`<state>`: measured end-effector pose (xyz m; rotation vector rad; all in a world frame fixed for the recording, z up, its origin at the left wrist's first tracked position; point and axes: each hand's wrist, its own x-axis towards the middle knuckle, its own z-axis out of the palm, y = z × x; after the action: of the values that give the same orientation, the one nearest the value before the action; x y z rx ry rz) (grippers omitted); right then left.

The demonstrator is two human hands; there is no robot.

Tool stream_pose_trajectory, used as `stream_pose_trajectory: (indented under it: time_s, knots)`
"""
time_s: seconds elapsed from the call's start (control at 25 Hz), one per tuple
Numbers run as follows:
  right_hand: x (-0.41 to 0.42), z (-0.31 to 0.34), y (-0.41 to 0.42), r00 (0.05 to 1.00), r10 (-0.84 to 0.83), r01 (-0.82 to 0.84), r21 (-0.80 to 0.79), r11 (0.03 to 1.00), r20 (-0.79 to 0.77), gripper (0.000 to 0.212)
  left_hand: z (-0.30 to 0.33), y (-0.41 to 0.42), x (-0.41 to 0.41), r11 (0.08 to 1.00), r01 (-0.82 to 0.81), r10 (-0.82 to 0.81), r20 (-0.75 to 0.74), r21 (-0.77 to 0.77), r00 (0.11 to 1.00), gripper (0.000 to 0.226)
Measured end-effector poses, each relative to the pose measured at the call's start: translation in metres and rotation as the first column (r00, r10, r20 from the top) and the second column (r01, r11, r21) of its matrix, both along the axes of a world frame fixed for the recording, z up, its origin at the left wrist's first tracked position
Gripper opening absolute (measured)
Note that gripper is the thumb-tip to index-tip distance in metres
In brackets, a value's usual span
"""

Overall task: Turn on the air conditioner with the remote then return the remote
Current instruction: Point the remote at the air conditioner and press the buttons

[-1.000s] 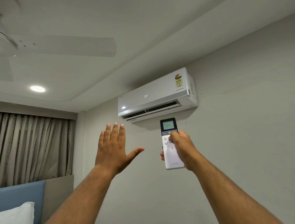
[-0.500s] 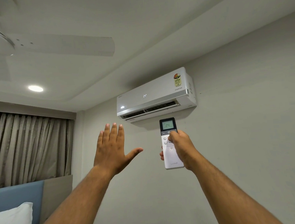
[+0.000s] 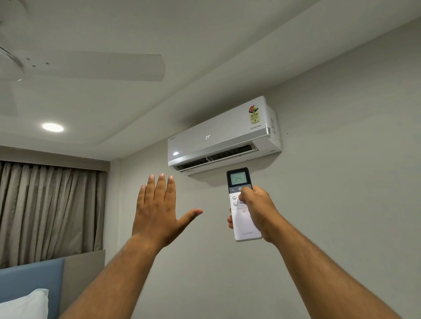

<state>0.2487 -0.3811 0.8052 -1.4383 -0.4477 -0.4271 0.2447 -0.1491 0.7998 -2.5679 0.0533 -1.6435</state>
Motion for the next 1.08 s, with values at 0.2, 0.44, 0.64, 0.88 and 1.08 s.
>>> stream_pose_trajectory:
  time_s: [0.2, 0.44, 0.64, 0.88, 1.08]
  knots:
    - [-0.001, -0.001, 0.001, 1.000, 0.003, -0.003, 0.000, 1.000, 0.001, 0.016, 0.000, 0.001, 0.000, 1.000, 0.006, -0.006, 0.002, -0.005, 1.000, 0.119]
    - [0.000, -0.002, 0.001, 1.000, -0.009, 0.009, -0.020, 1.000, 0.000, 0.016, -0.001, 0.002, 0.002, 1.000, -0.001, 0.001, -0.001, -0.003, 1.000, 0.118]
    - [0.002, -0.005, 0.004, 1.000, -0.019, 0.019, -0.030, 0.999, -0.012, 0.020, -0.001, 0.004, 0.003, 1.000, -0.005, 0.005, 0.004, 0.000, 1.000, 0.118]
    - [0.003, -0.008, 0.008, 0.999, -0.031, 0.031, -0.018, 0.999, -0.006, 0.012, -0.003, 0.008, 0.005, 1.000, -0.006, 0.006, 0.007, -0.007, 1.000, 0.118]
    - [0.006, -0.009, 0.011, 1.000, -0.017, 0.016, -0.015, 1.000, -0.013, 0.013, -0.006, 0.012, 0.007, 1.000, -0.011, 0.011, -0.006, -0.016, 1.000, 0.117]
